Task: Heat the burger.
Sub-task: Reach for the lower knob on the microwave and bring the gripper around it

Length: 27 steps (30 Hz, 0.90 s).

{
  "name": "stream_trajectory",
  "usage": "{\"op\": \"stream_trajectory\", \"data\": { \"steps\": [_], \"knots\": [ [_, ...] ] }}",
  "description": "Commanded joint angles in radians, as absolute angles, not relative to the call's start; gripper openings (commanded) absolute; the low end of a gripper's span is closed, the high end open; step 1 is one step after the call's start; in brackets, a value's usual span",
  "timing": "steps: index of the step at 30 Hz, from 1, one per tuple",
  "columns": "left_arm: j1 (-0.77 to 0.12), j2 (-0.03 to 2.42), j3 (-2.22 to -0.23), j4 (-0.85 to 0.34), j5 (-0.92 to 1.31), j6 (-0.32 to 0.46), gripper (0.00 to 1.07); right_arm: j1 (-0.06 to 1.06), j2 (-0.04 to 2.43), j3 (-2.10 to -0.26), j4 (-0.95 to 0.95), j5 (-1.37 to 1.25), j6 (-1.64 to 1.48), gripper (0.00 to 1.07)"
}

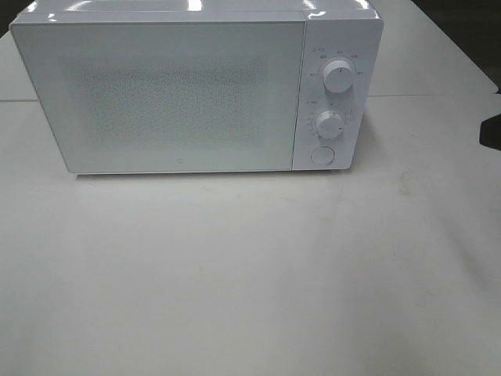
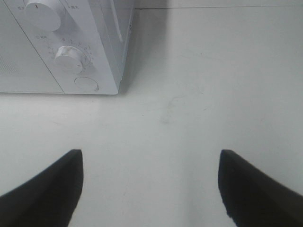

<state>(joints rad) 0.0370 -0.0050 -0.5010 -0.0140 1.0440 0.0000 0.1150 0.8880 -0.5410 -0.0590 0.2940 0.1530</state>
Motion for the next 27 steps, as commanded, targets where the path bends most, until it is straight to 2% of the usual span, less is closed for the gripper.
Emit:
{"op": "stream_trajectory", "data": {
  "steps": [1,9,14,18,24,26,27],
  "knots": [
    [0.040,-0.033,-0.499,-0.020,1.034,0.000,1.00,0.113,0.938,-0.528,-0.049,0.176,0.156,0.75],
    [0.040,-0.033,-0.499,-0.020,1.034,0.000,1.00,0.139,1.019,-0.420,-0.048,-0.093,0.165,0.75],
    [0.040,-0.033,-0.499,-0.020,1.034,0.000,1.00,0.210,1.101,-0.331,-0.020,-0.327,0.151,0.75],
    [0.040,-0.033,-0.499,-0.020,1.034,0.000,1.00,0.252,1.157,-0.307,0.033,-0.412,0.093,0.75],
    [0.040,-0.033,-0.499,-0.020,1.034,0.000,1.00,0.388,1.276,-0.299,0.290,-0.572,-0.142,0.75],
    [0.040,-0.033,-0.499,-0.020,1.034,0.000,1.00,0.407,1.294,-0.299,0.323,-0.594,-0.169,0.75],
    [0.040,-0.033,-0.499,-0.020,1.034,0.000,1.00,0.459,1.328,-0.299,0.412,-0.653,-0.234,0.75]
  ]
}}
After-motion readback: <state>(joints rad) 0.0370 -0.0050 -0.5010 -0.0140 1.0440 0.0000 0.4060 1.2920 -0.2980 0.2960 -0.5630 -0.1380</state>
